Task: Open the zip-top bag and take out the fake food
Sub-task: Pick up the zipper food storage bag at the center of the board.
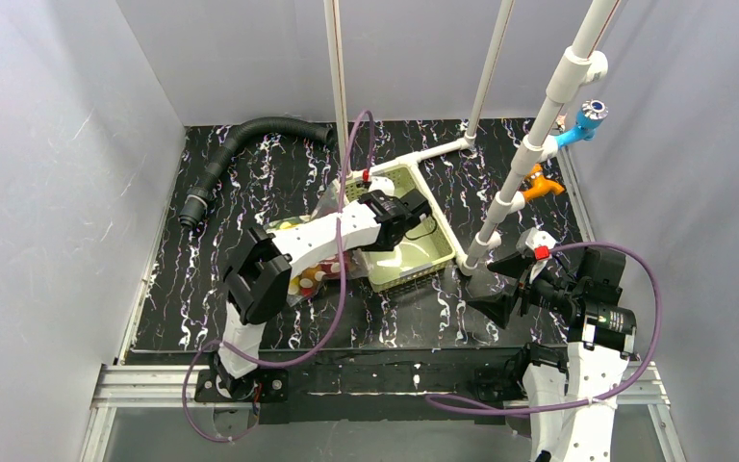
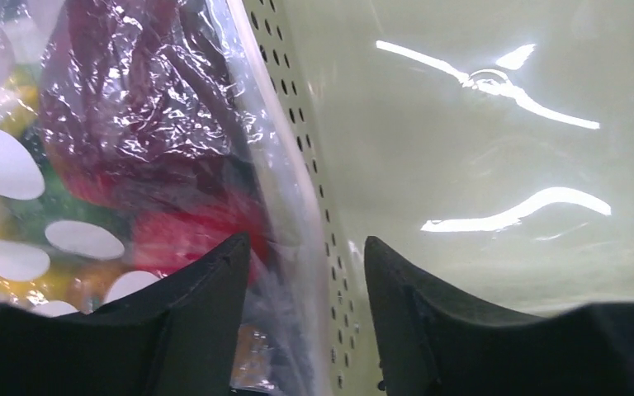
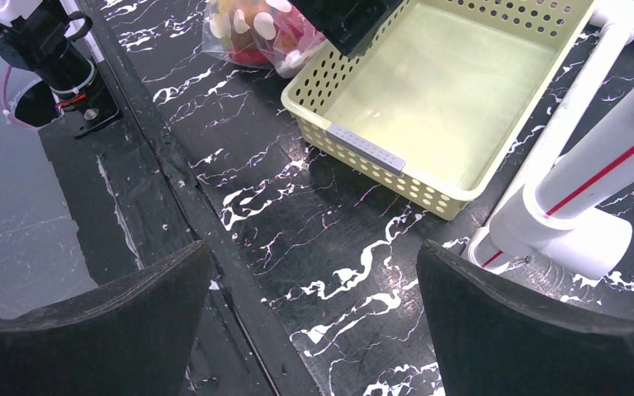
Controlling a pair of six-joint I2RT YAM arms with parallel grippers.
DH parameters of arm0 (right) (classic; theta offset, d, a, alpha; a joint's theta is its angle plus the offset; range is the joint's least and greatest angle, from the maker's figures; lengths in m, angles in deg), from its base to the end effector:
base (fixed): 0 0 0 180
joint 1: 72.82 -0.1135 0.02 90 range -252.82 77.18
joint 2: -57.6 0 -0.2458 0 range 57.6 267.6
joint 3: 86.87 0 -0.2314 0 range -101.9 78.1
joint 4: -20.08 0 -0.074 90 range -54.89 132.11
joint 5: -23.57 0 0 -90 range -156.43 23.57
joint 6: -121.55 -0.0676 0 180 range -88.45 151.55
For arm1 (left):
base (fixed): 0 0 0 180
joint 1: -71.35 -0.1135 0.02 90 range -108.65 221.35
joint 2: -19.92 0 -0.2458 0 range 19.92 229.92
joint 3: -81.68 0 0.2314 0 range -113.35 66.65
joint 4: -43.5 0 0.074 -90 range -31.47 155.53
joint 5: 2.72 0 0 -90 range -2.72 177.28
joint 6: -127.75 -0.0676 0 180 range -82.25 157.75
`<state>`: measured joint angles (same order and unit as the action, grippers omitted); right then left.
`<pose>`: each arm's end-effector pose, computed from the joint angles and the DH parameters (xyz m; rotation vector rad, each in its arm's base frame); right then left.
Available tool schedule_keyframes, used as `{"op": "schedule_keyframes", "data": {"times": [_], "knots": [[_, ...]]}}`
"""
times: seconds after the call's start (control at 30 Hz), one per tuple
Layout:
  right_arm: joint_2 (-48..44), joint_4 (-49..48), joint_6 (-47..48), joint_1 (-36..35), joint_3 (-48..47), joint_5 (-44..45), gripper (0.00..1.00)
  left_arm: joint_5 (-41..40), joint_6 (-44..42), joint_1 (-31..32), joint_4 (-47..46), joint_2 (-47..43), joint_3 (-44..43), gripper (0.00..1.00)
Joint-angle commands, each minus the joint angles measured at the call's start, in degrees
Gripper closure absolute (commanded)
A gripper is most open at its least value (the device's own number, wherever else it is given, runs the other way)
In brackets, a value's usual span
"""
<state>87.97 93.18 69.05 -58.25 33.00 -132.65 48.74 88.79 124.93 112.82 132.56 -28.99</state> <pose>0.0954 0.0391 0.2831 -0.8755 1.7055 0.7320 0.2634 -0.2861 0.2122 -0.0854 2.4134 0.2010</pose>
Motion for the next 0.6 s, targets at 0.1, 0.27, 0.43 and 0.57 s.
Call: {"op": "schedule_keyframes", "data": {"times": [0.1, 0.27, 0.43, 0.57], "knots": [[-0.33, -1.29, 0.35, 0.02, 0.37, -1.53, 0.00, -4.80, -2.41, -0.22, 3.69, -4.38, 0.95, 0.79], [-0.39, -0.95, 0.64, 0.02, 0.28, -1.46, 0.00, -4.73, -7.32, -0.22, 2.14, -11.27, 2.73, 1.00], [-0.44, -0.72, 0.73, -0.07, 0.02, -1.09, 0.00, -1.41, -15.83, -0.59, -5.18, -22.13, 11.31, 1.00], [-0.15, 0.11, 1.75, -0.15, -0.53, -0.28, 0.00, 4.06, -24.05, -2.51, -9.56, -33.26, 19.85, 1.00]]}}
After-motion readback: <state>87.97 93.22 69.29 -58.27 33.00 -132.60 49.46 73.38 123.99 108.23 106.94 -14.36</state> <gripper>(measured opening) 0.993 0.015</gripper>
